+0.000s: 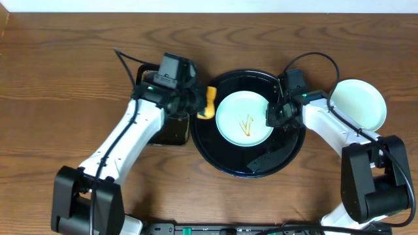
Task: Clean dirty plates on tray and stack at the side
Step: 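Scrub the remaining blue plate with the sponge in the left gripper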
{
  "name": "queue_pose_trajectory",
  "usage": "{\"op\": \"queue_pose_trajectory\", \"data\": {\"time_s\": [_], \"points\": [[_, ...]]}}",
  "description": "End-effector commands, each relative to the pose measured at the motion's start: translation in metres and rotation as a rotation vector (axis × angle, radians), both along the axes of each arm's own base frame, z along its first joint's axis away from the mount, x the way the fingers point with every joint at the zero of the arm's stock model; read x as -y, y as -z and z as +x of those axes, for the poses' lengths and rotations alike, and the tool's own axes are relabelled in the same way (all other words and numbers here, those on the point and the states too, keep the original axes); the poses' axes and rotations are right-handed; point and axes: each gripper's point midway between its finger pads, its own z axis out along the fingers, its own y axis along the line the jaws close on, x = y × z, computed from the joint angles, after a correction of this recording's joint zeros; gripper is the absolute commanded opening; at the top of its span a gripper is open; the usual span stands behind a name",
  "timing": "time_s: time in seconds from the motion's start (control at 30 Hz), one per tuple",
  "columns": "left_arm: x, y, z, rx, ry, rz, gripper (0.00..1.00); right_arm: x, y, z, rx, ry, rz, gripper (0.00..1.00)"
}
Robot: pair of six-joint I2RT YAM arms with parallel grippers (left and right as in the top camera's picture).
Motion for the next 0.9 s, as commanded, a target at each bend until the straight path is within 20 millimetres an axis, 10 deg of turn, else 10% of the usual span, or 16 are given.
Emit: {"op": "queue_pose_trajectory", "data": {"time_s": [0.0, 0.5, 0.87], "points": [[0.029, 0.018, -0.013, -0.050, 0.090, -0.022, 0.07, 0.007, -0.002, 0.000, 0.009, -0.007, -0.025, 0.01], [0.135, 0.058, -0.040, -0.051, 0.231, -0.099, 0.07, 0.008, -0.001, -0.003, -0.003, -0.007, -0.029, 0.01], [0.142, 0.066, -0.042, -0.069, 0.124, -0.064, 0.07, 0.008, 0.000, -0.005, -0.010, -0.007, -0.030, 0.01]]}}
